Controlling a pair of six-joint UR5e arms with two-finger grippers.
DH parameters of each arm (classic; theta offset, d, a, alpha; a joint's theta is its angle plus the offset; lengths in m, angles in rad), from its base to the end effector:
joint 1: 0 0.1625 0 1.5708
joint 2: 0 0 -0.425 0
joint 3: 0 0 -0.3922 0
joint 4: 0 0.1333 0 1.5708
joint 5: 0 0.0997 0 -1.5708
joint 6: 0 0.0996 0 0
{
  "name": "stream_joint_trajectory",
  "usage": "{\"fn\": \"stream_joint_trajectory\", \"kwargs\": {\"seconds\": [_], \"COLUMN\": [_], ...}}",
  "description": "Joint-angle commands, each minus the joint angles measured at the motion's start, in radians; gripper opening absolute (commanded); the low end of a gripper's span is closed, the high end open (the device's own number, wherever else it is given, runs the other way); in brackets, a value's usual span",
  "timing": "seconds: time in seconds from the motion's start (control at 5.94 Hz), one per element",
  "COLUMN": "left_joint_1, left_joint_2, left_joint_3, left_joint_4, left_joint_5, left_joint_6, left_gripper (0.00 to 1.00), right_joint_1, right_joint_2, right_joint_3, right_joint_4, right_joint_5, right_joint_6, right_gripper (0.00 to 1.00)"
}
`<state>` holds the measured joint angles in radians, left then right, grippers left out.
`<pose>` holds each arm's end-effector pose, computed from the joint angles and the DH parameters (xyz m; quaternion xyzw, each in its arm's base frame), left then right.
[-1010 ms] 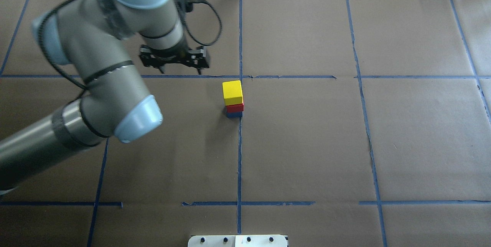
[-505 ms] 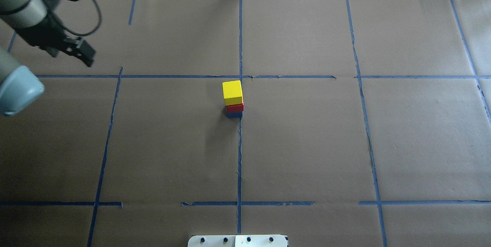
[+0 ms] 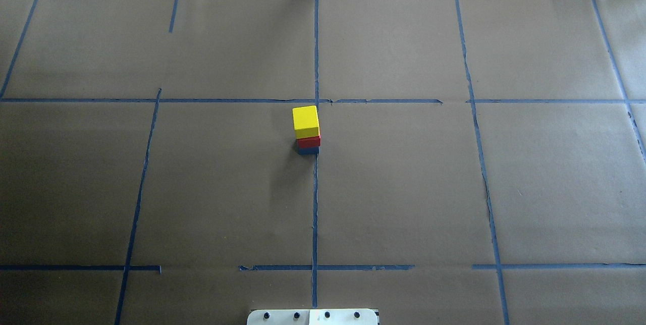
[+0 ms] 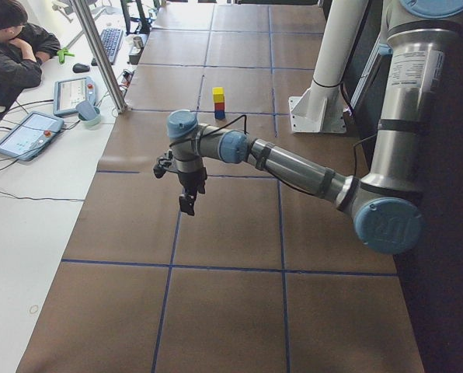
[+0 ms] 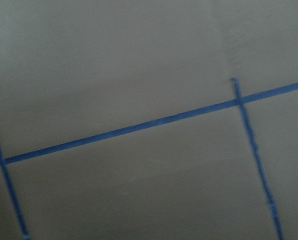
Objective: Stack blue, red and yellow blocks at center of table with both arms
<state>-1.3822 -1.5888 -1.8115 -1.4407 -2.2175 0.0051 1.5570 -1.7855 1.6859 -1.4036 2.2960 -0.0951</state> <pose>0.0210 -0.5008 0.5531 0.0316 0.3213 0.1118 0.9398 0.0617 -0.4051 0.6844 0.0460 -0.3529 -0.0628 0.9324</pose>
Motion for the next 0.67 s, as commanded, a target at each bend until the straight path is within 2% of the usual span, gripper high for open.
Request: {"fn": "stream_joint_trajectory", "kwargs": {"seconds": [0.0,0.51], "left_joint_1": [-0.192,-0.218], "left_joint_2": [0.087,0.120], "left_joint_3": [0.175,0.182], "left_joint_4": [-0.130,-0.126], "left_joint_5": [-0.144,-0.148], "left_joint_6": [0.102,0.090], "left_gripper": [1.00,1.00], "right_joint_1": [0.000,0.000], "right_joint_2": [-0.002,0.005], "right_joint_3": [-0.002,0.001], "right_joint_4": [0.000,-0.002], "right_joint_5": [-0.001,0.031], "right_joint_6": [0.000,0.000], "right_gripper": [1.00,0.99]}}
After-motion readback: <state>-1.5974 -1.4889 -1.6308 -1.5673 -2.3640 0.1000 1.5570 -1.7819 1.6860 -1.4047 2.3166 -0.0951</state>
